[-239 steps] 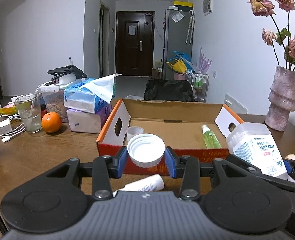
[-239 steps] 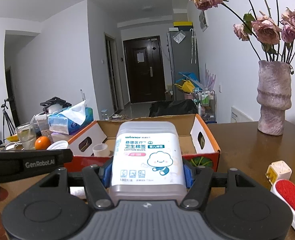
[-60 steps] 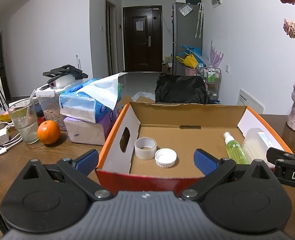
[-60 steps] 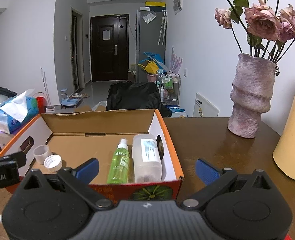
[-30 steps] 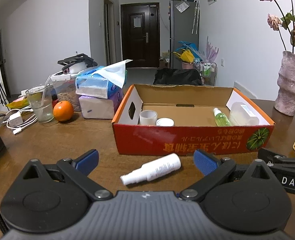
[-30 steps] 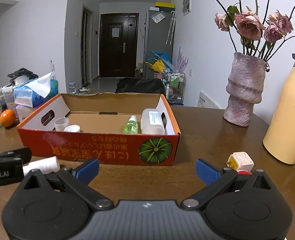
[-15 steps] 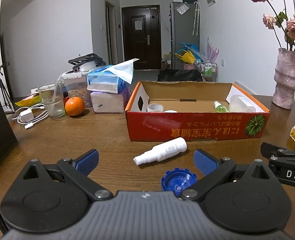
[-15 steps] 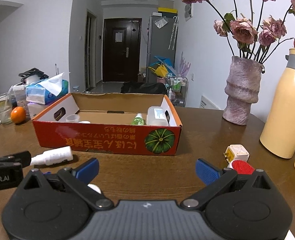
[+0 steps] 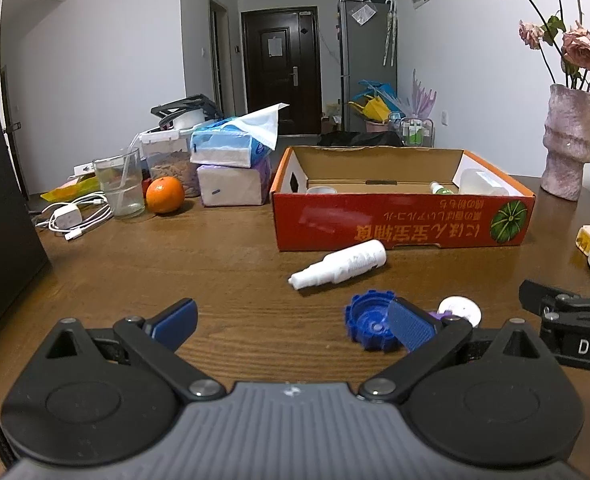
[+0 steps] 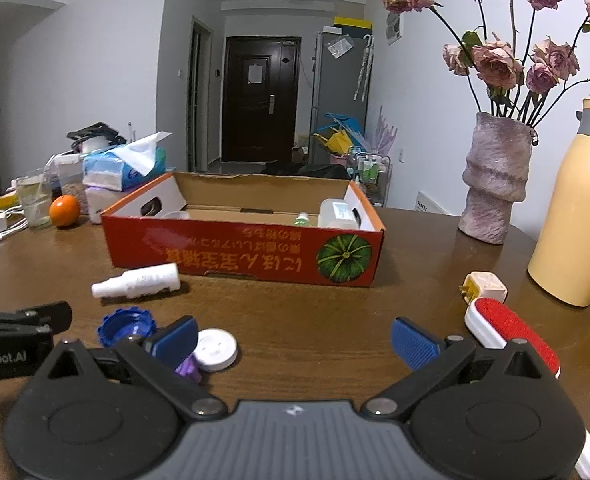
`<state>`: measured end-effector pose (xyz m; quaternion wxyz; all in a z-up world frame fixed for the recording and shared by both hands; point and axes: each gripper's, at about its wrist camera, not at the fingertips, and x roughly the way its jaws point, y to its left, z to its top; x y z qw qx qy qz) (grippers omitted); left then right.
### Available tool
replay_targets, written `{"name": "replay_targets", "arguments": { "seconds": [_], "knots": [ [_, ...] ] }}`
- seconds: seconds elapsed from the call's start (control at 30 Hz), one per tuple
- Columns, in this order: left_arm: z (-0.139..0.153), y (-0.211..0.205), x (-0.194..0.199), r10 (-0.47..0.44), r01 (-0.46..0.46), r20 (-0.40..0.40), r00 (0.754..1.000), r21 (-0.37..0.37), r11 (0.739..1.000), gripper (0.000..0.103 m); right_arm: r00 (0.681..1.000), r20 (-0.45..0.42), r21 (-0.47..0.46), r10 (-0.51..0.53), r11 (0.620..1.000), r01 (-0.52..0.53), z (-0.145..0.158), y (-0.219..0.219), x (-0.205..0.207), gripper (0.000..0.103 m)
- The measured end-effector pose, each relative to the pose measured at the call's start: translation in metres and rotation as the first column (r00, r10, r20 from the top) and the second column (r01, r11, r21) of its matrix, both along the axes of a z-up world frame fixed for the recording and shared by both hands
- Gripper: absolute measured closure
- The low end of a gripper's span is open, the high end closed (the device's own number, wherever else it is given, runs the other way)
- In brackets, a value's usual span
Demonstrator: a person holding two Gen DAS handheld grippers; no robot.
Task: Organize rigid objects
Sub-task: 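Reach the right tool to the purple cap and close on it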
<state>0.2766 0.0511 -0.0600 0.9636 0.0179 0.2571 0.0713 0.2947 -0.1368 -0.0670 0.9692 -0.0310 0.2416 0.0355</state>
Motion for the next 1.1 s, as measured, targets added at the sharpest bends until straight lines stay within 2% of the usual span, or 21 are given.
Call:
{"name": "replay_targets", "arguments": {
  "seconds": [0.33, 0.53, 0.8, 1.1],
  "knots": [
    [-0.006, 0.022, -0.010, 0.020, -0.020, -0.018, 1.000, -0.020, 1.000, 0.000, 1.000, 0.007, -0.019, 0.027, 0.999, -0.027, -0.013, 0.016, -0.016, 0.000],
    [-0.007, 0.032, -0.008, 0.028, -0.028, -0.021, 0.999, -0.020, 0.999, 0.000, 0.999, -0.008, -0.020, 0.051, 0.998, -0.052, -0.020, 0.025, -0.012, 0.001],
    [-0.008, 0.047, -0.005, 0.037, -0.038, -0.029, 0.999, -0.037, 0.999, 0.000, 0.993, -0.051, -0.012, 0.102, 0.995, -0.103, -0.029, 0.044, -0.002, 0.009],
    [-0.007, 0.062, -0.002, 0.052, -0.054, -0.034, 0.998, -0.044, 0.998, 0.000, 0.990, -0.077, -0.021, 0.122, 0.992, -0.124, -0.035, 0.059, 0.009, 0.011]
  ]
}}
